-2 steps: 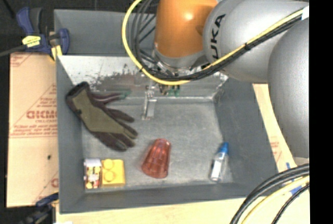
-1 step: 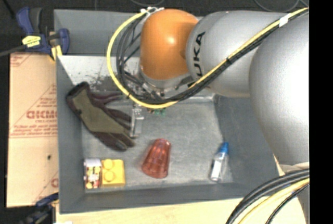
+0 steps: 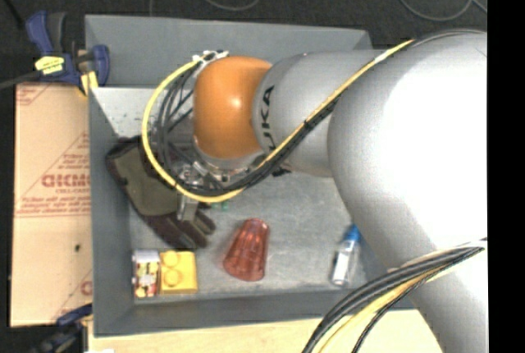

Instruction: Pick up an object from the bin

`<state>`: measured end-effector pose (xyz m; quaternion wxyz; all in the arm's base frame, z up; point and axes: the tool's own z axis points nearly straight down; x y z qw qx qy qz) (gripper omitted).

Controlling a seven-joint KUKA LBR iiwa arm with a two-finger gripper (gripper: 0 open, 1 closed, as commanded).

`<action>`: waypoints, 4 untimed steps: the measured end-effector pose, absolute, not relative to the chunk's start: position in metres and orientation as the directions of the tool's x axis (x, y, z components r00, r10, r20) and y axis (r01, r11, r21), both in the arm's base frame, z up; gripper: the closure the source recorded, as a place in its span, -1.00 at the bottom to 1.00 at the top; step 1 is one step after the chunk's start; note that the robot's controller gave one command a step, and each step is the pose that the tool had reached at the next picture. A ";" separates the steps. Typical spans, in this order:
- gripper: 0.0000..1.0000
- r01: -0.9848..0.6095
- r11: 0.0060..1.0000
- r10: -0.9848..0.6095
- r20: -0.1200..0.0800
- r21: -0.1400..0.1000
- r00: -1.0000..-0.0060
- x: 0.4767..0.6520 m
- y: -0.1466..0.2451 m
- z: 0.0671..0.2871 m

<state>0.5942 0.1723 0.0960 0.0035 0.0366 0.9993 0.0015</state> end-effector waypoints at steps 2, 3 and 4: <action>1.00 0.059 0.998 0.059 -0.006 0.002 -0.998 0.593 0.163 0.103; 1.00 0.060 0.998 0.060 -0.007 0.002 -0.998 0.592 0.161 0.105; 1.00 -0.083 0.997 -0.083 -0.005 0.001 -0.997 0.585 0.166 0.101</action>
Offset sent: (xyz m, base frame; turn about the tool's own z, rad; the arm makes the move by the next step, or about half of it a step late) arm -0.0024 -0.0154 0.0121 -0.0228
